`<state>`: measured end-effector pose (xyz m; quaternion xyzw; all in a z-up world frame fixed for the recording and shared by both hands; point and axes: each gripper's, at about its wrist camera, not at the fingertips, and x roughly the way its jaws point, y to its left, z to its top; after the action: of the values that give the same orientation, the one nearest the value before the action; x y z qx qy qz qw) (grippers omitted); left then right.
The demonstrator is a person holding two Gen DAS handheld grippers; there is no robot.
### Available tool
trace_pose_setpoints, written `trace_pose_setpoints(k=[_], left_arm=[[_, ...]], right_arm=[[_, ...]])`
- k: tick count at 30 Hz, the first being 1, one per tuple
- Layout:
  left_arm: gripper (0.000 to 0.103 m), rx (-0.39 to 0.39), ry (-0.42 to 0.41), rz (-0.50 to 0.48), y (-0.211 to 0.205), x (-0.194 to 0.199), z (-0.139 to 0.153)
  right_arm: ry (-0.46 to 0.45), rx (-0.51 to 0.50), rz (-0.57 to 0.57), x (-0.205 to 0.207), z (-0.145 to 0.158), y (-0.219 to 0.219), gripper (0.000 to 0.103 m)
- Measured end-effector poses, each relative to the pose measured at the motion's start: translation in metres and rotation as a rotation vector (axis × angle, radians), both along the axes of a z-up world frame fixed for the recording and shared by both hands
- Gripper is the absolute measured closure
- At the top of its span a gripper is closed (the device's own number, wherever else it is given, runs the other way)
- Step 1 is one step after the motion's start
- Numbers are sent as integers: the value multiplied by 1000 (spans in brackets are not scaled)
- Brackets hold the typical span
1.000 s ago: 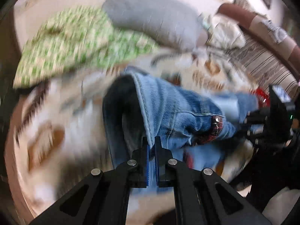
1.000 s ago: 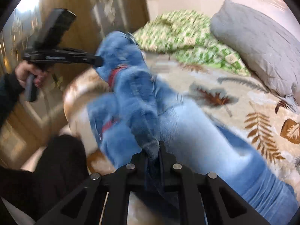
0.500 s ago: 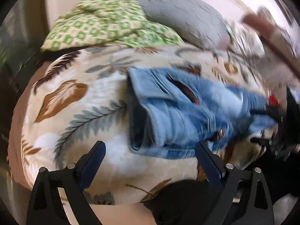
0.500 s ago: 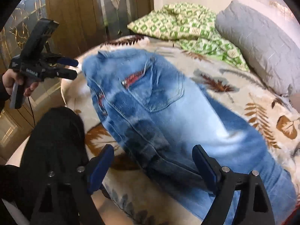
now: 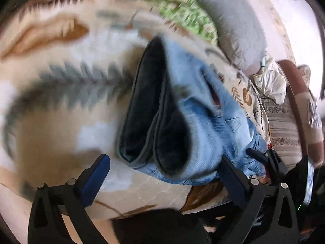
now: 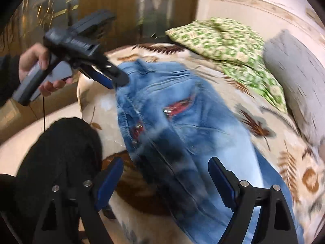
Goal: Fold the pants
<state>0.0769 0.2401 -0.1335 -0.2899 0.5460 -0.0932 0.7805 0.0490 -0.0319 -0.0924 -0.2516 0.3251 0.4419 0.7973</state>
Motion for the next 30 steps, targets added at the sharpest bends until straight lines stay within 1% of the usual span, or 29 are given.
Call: trace_pose_setpoints(k=[1,2,3,4,5,6,7,8,9,10,11,12,14,15,16,17,18,19,20,21,22,23,25,26,28,29,30], left_arm=[[0,-14,19,14,-1,1,-9],[0,-2,11,26,-3,3,-12],[0,21,-2,26,-7,4,-9],[0,26,-20,25,-9,4,-6],[10,25,-41,15,-11,5,-3],[49,54,-57,-12,-14,6,1],[62,77,-58,-28,-16,7,2],[66,80,-58,-33,-14,8,4],[70,65,-63,-47,-12,10,8],[71,67,-75,-56,-11,11,13],[74,74,-91,-61,-9,12,19],[75,88,-123,-64,-7,11,31],[77,113,-177,-65,-3,7,52],[77,136,-199,-53,-1,8,62],[77,160,-205,-42,1,7,67],[77,184,-193,-41,3,6,67],[77,217,-154,-45,4,8,60],[76,247,-94,-49,3,11,45],[68,314,-20,-71,-1,16,25],[45,358,13,-85,-5,18,13],[36,385,-1,-62,-4,17,9],[23,400,-17,-28,-2,14,13],[21,395,-55,5,2,8,30],[20,426,-84,10,0,5,43],[16,555,-160,-30,-20,2,69],[10,618,-206,-71,-32,0,81],[5,682,-263,-136,-53,0,95]], right_arm=[[-12,-36,12,0,-9,13,16],[-20,-53,13,0,-14,19,16],[-42,-90,6,0,-25,29,16],[-63,-125,-5,1,-34,35,16],[-84,-159,-24,2,-43,40,16],[-86,-172,-32,4,-48,41,16],[-58,-138,-43,7,-50,39,19],[-24,-99,-51,10,-49,35,27],[10,-72,-59,12,-49,32,31],[14,-54,-67,12,-47,30,34],[10,-44,-69,11,-46,28,39],[7,-29,-72,10,-43,27,45],[23,24,-78,7,-35,26,49],[34,65,-83,7,-29,26,49],[48,91,-82,8,-25,28,49],[59,99,-80,8,-23,32,50],[73,84,-74,10,-26,40,50],[71,47,-77,9,-31,49,50],[64,5,-83,9,-39,57,46],[50,-37,-86,9,-46,64,39],[18,-44,-79,5,-49,66,36],[6,-53,-83,2,-47,66,30],[35,-62,-82,1,-41,57,28],[37,-54,-85,1,-37,51,28],[39,-23,-109,-1,-21,24,24],[40,-11,-128,-3,-14,10,22],[45,12,-167,-4,-6,-12,21]])
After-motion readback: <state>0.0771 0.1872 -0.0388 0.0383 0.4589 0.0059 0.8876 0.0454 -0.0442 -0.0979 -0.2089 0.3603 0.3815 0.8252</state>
